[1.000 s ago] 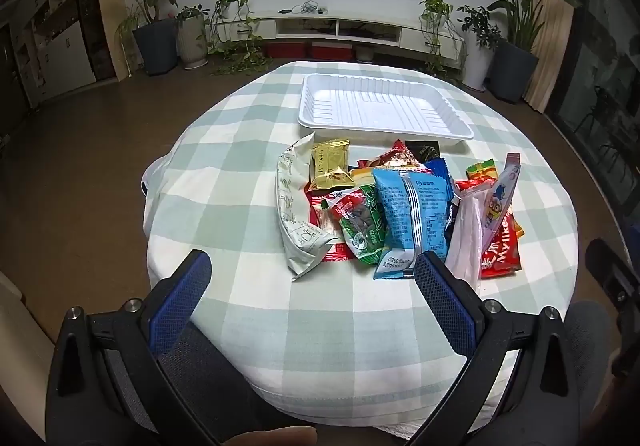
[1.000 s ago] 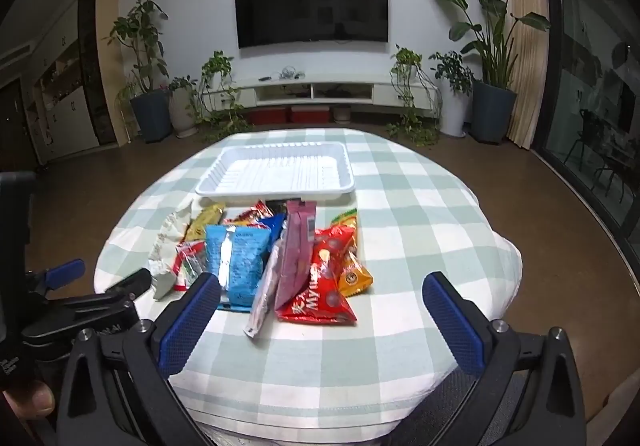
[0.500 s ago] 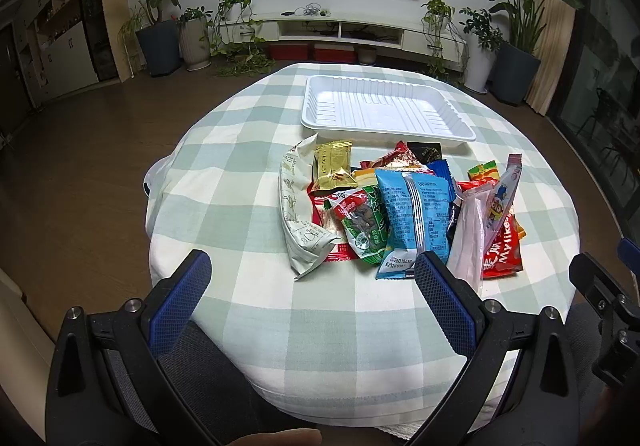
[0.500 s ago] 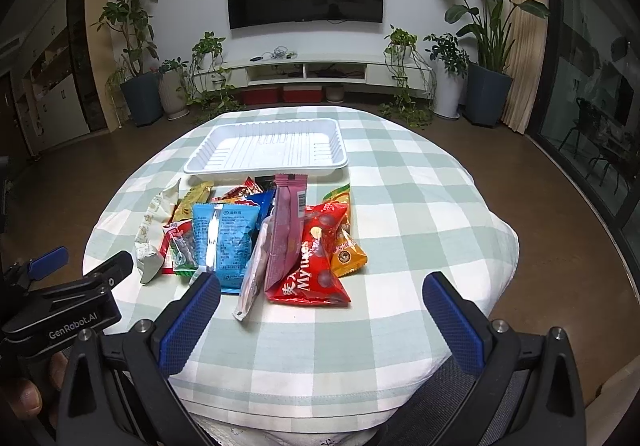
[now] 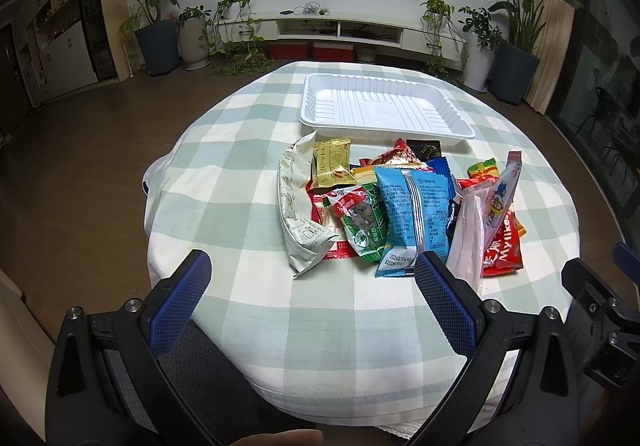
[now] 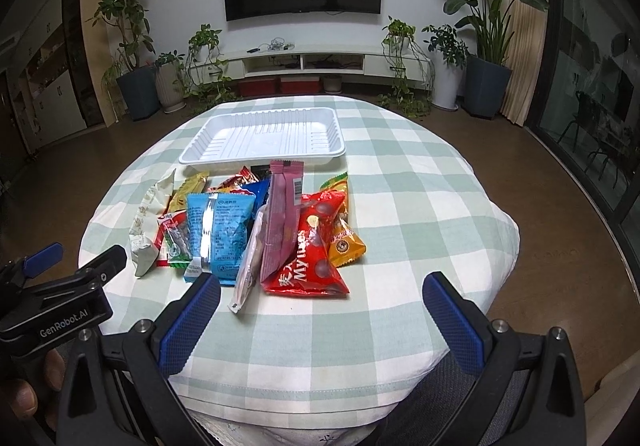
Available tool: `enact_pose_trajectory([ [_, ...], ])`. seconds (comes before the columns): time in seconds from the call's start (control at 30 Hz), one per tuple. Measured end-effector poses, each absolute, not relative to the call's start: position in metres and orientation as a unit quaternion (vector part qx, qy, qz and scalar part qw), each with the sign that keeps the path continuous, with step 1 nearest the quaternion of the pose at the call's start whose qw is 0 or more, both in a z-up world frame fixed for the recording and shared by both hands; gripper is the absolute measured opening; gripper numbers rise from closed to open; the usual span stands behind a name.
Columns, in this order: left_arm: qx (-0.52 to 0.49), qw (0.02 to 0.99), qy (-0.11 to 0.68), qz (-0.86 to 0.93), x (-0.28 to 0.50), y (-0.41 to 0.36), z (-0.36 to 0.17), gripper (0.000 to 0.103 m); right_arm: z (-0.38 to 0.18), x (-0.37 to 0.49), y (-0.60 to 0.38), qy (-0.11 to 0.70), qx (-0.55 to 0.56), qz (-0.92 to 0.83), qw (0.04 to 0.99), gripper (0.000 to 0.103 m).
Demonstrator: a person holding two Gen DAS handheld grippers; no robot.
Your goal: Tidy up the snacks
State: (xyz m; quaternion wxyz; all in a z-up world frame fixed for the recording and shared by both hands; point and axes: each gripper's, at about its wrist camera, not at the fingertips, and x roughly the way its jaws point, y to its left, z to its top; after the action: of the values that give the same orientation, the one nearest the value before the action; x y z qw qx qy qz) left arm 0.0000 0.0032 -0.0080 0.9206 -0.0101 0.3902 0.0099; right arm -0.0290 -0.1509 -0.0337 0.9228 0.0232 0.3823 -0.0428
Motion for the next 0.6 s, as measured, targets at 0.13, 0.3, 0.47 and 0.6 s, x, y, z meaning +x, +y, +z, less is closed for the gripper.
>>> enact_pose_trajectory([
  [0.13, -0.010, 0.921, 0.390, 0.009, -0.0003, 0.0026, -0.0084, 0.103, -0.0350, -0.0281, -0.1506, 0.388, 0.020, -0.047, 0.920, 0.103],
  [0.3, -0.010, 0.921, 0.390, 0.010, -0.0002, 0.0028, -0.0085, 0.103, -0.0355, -0.0278, -0.1511, 0.392, 0.017, -0.051, 0.918, 0.103],
  [0.47, -0.009, 0.920, 0.391, 0.009, -0.0007, 0.0029, -0.0092, 0.103, -0.0371, -0.0275, -0.1518, 0.397, 0.015, -0.053, 0.916, 0.103],
  [0.6, -0.009, 0.920, 0.391, 0.010, -0.0012, 0.0024, -0.0098, 0.103, -0.0379, -0.0275, -0.1520, 0.397, 0.014, -0.053, 0.916, 0.103],
])
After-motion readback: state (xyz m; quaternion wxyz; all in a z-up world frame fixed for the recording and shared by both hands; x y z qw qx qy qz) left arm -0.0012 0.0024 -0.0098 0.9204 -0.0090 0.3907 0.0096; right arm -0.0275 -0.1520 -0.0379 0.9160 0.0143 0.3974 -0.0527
